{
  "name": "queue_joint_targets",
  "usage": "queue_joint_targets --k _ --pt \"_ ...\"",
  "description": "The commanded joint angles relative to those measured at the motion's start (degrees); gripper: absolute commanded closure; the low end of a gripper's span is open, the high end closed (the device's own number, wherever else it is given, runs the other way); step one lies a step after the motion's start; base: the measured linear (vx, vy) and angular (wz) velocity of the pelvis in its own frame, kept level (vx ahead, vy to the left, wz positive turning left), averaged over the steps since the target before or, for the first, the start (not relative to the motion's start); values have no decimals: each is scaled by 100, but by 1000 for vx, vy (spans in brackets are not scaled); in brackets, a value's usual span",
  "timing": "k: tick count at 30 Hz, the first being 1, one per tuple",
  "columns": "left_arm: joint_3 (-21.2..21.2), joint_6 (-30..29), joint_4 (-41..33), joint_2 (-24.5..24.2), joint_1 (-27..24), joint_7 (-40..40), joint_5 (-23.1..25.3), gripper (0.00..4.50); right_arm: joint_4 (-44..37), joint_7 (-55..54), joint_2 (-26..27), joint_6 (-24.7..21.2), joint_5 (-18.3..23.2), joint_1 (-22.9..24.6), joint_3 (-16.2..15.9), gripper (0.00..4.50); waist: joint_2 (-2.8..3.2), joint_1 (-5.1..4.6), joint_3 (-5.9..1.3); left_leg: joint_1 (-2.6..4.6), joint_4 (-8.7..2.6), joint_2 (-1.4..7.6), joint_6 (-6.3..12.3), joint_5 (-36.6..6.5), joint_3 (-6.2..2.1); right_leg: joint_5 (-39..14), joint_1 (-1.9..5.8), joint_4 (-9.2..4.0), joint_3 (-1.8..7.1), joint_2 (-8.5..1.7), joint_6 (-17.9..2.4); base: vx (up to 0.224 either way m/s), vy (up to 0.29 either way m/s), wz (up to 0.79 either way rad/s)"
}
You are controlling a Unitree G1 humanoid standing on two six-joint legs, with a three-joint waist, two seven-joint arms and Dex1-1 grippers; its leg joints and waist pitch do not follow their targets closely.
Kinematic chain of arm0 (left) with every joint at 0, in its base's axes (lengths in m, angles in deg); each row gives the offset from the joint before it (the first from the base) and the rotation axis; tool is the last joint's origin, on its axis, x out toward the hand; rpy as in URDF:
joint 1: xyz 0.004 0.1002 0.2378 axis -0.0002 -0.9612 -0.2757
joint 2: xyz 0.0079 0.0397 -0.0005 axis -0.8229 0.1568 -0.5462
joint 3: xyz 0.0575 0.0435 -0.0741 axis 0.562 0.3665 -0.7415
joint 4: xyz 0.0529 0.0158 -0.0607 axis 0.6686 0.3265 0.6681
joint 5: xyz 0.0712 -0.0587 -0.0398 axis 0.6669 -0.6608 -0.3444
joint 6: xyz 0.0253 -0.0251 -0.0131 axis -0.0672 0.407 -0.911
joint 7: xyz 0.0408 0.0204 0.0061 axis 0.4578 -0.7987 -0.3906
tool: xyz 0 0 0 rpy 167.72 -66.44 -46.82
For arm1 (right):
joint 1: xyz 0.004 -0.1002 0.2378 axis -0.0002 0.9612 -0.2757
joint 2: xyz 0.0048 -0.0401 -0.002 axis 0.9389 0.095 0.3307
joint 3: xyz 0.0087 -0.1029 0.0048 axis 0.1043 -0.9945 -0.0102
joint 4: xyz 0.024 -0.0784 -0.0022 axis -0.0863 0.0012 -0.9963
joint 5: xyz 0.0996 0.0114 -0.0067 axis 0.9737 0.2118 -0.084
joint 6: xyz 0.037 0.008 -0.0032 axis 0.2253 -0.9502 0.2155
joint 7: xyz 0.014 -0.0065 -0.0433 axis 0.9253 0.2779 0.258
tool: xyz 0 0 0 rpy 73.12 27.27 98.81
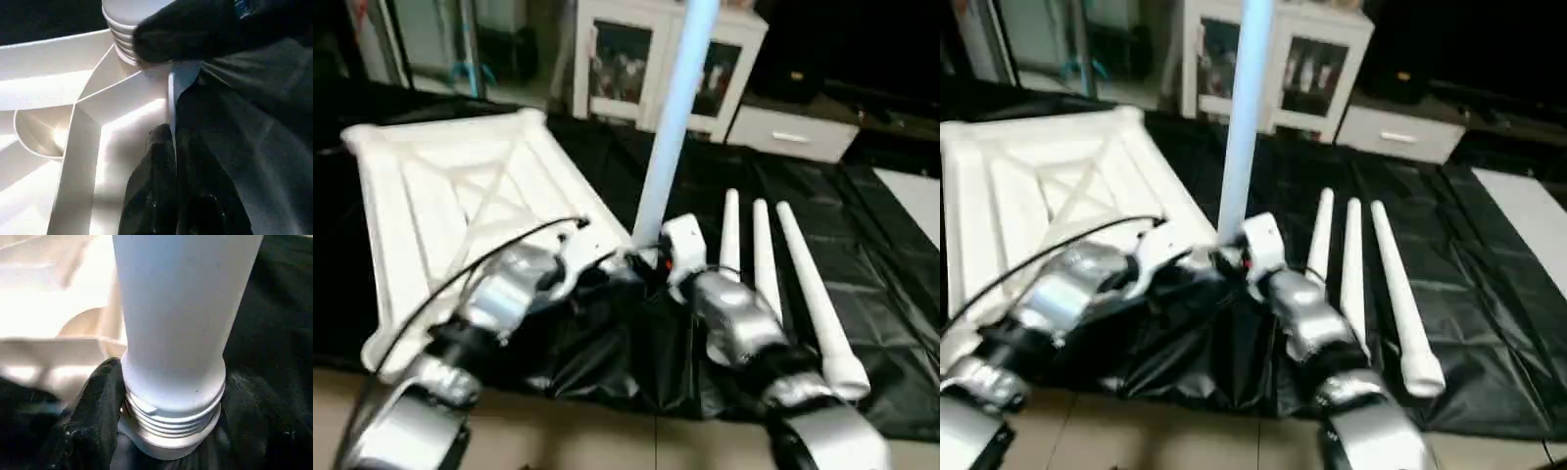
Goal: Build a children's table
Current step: Rotate leg to tighten
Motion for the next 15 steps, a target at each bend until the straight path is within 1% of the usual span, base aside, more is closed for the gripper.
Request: queue_joint_targets --k 1,3,4,5,6,7,8,9,10,11,12,13,14,15 --pt "218 -31 266 203 -63 165 142 450 534 -774 -21 -240 -129 12 175 183 167 -33 -220 48 -511 169 -375 -3027 -158 -2740 -33 -595 233 -446 -567 0 0 0" --pt "233 -2 411 330 10 321 193 450 715 -1034 188 -84 -191 -114 181 183 153 -28 -224 60 -509 164 -341 -3071 -148 -2649 -59 -598 252 -442 -554 0 0 0" --pt "255 22 450 348 31 360 227 450 760 -1105 233 47 -244 -156 160 183 153 -24 -221 60 -507 159 -325 -3092 -137 -2610 -78 -601 259 -442 -542 0 0 0" --pt "258 29 456 351 35 368 235 450 763 -1096 245 101 -254 -169 152 183 138 -21 -223 61 -505 159 -316 -3089 -133 -2601 -82 -601 259 -442 -540 0 0 0" --pt "246 36 470 355 35 382 236 450 780 -1047 280 257 -243 -210 159 183 138 -16 -234 41 -508 159 -294 -3012 -131 -2472 -65 -580 267 -440 -550 0 0 0" --pt "246 38 469 353 33 381 236 450 779 -1034 282 272 -238 -213 162 183 136 -11 -240 25 -508 162 -285 -2944 -123 -2368 -56 -569 275 -445 -564 0 0 0" --pt "237 52 455 326 10 366 234 450 760 -918 286 420 -217 -231 171 183 133 1 -250 6 -508 166 -268 -2761 -107 -2099 -49 -542 289 -438 -613 0 0 0" --pt "209 58 448 301 -20 339 207 450 753 -872 255 616 -271 -254 131 183 119 20 -281 -37 -501 171 -242 -2405 -87 -1670 -8 -476 305 -433 -678 0 0 0" --pt "198 63 459 296 -27 333 193 450 767 -895 239 693 -317 -269 105 183 120 31 -297 -45 -483 183 -226 -2138 -58 -1339 -14 -445 307 -418 -753 0 0 0" --pt "198 63 459 296 -27 333 193 450 767 -895 239 693 -317 -269 105 183 122 32 -298 -42 -474 184 -219 -2080 -44 -1262 -23 -436 304 -407 -786 0 0 0" --pt "197 94 469 265 -42 319 198 450 764 -796 206 792 -291 -282 148 183 133 25 -271 -42 -469 172 -223 -2159 -26 -1388 -50 -451 308 -391 -812 0 0 0" --pt "194 114 468 227 -63 297 198 450 733 -738 155 866 -272 -282 187 183 115 21 -279 -52 -464 164 -226 -2231 -28 -1565 -34 -464 307 -403 -790 0 0 0" --pt "194 114 468 227 -63 297 198 450 733 -738 155 866 -272 -282 187 183 113 30 -293 -64 -464 163 -218 -2183 -30 -1565 -17 -463 306 -412 -774 0 0 0" --pt "194 154 454 159 -104 227 199 450 671 -538 81 969 -186 -269 267 148 106 38 -307 -77 -460 164 -191 -1987 -18 -1400 -5 -448 311 -411 -778 0 0 0"
